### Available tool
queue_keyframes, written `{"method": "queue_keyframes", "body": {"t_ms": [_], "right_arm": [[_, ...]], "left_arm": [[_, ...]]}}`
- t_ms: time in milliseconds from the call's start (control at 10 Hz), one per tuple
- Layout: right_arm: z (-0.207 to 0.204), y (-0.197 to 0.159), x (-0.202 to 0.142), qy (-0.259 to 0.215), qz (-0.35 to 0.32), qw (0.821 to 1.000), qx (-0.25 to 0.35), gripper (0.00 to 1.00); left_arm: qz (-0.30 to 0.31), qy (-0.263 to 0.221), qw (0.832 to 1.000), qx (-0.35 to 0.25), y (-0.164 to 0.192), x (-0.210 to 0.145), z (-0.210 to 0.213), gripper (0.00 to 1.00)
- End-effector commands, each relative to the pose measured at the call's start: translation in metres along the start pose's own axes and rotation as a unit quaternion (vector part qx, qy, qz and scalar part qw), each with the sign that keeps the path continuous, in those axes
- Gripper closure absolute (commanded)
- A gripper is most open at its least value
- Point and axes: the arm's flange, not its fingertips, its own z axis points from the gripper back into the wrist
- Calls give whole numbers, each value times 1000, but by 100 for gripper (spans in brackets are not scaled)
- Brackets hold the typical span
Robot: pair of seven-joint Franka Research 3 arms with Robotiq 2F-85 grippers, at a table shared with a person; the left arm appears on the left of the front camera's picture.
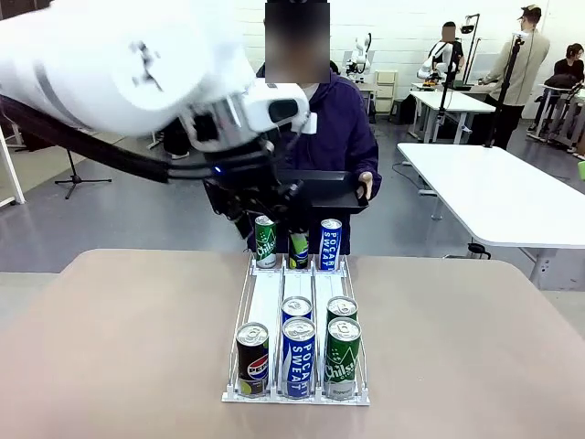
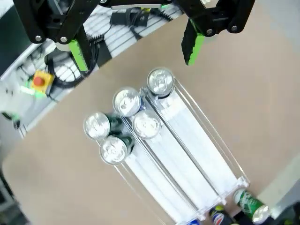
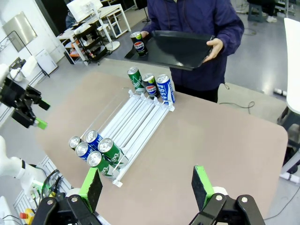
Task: Retrieve and hand over the desired beverage to the person.
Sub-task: Pick up another can of the same type that the person held from the Automatic Can Dispenser.
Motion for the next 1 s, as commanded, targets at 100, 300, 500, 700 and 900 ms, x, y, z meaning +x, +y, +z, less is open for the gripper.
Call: {"method": "queue_keyframes", "body": {"t_ms": [100, 300, 500, 700, 900], "right_arm": [[-3, -1, 1, -4, 2, 1000, 16, 0], [-3, -1, 1, -4, 2, 1000, 16, 0], [-3, -1, 1, -4, 2, 1000, 16, 0], [-3, -1, 1, -4, 2, 1000, 16, 0], [-3, -1, 1, -4, 2, 1000, 16, 0]], "left_arm": [[19, 5, 1000, -13, 3, 3, -15, 0], [19, -2, 1000, 7, -5, 1, -12, 0], [19, -2, 1000, 7, -5, 1, -12, 0], [19, -2, 1000, 7, -5, 1, -12, 0], [29, -7, 999, 23, -21, -2, -29, 0]]}}
